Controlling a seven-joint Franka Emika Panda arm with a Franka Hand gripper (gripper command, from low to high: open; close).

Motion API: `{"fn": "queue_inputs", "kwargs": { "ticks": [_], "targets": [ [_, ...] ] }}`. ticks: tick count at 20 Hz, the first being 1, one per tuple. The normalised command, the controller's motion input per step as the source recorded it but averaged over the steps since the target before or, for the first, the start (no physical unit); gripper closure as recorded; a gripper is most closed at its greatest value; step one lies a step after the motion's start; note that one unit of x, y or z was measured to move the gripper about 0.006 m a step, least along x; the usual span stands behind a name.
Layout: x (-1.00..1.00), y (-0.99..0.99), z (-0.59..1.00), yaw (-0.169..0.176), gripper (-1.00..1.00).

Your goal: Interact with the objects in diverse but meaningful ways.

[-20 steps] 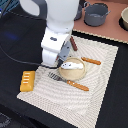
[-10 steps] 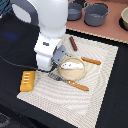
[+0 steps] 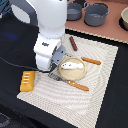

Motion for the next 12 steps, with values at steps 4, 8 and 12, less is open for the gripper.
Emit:
{"fn": "queue_inputs", "kwargs": {
  "ticks": [4,8,12],
  "targets": [
    [-0.45,-0.47,0.41,-0.137,-1.00],
    [-0.48,-0.37,0.28,-0.181,-1.00],
    [-0.49,-0.30,0.07,-0.216,-1.00]
  ]
}}
